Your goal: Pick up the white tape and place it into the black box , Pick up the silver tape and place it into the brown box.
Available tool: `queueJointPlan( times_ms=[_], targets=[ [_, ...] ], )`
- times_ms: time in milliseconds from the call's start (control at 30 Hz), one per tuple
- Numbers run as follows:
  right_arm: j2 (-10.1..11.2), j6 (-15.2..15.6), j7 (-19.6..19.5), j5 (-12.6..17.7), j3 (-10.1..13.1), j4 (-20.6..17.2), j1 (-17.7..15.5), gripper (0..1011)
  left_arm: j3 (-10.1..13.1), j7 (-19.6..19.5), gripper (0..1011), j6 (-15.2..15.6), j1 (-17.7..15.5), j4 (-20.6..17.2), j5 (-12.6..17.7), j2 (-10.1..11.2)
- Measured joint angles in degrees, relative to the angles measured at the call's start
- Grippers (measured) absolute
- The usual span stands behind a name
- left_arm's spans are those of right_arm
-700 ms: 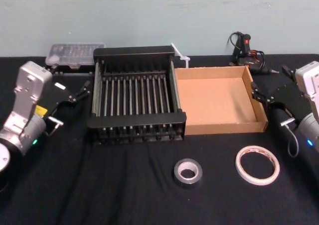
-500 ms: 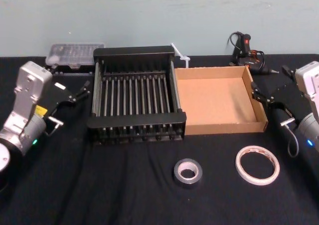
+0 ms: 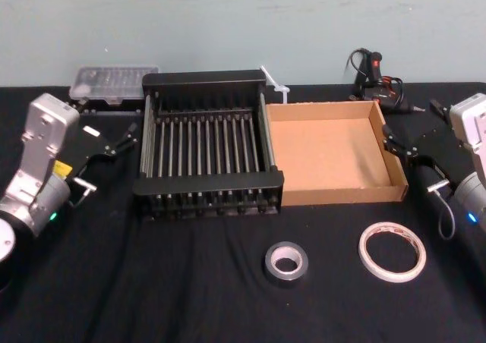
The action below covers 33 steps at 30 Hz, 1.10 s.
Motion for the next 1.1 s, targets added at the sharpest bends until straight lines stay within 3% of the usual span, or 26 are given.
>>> queueJointPlan(
  times_ms=[733,1100],
  targets=[
    [-0.1,-0.4,0.0,-0.3,0.4,-0.2,-0.3,1002,0.0,0.0,1001,0.0,0.0,0.0,0.0,0.0],
    [1.2,0.6,1.4,0.0,3.3,-5.4,-3.8,1002,0.0,0.0,1001,0.0,0.0,0.0,0.0,0.0]
  ],
)
